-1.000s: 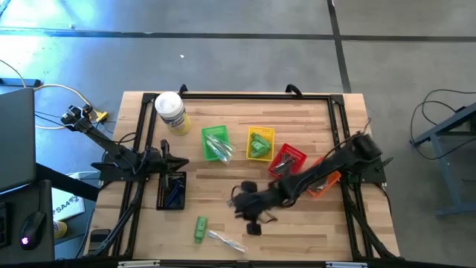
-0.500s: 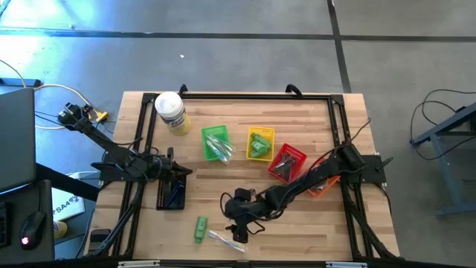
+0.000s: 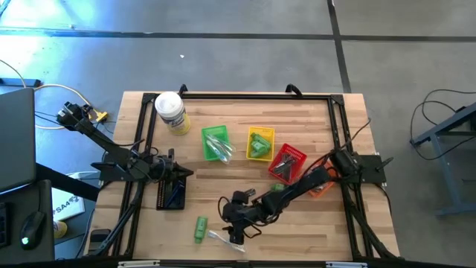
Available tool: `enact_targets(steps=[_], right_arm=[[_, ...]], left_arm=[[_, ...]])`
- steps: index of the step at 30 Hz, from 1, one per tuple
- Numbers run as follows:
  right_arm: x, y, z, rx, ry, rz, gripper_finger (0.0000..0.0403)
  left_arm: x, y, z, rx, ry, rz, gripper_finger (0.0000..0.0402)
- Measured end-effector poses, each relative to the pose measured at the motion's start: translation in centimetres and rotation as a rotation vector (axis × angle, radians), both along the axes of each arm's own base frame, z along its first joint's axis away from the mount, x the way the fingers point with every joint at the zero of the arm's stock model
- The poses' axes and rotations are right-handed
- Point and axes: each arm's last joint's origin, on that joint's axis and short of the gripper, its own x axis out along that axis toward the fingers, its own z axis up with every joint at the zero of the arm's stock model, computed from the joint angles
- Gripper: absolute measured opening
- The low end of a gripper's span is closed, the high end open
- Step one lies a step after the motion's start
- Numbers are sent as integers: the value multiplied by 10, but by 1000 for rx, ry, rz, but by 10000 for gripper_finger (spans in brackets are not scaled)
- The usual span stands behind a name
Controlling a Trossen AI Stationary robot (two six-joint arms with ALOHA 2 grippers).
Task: Pick & Place Travel size toiletries
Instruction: Put the blue toothbrush into the green bin
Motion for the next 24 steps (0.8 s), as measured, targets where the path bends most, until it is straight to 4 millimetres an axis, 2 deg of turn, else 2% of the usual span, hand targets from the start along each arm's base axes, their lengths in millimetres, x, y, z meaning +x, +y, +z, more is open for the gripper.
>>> enact_targets(steps=[7, 14, 22, 24], right_arm=[[1, 3, -3, 52, 2, -13, 273], [1, 19, -12, 104, -30, 26, 274], [-2, 28, -10, 117, -56, 29, 275], [-2, 29, -15, 106, -55, 17, 275]], left_arm=[[0, 0, 0, -11, 1, 1, 0], [0, 0, 0, -9, 0, 3, 0], [0, 0, 0, -11, 0, 4, 0], [0, 0, 0, -11, 0, 4, 0]])
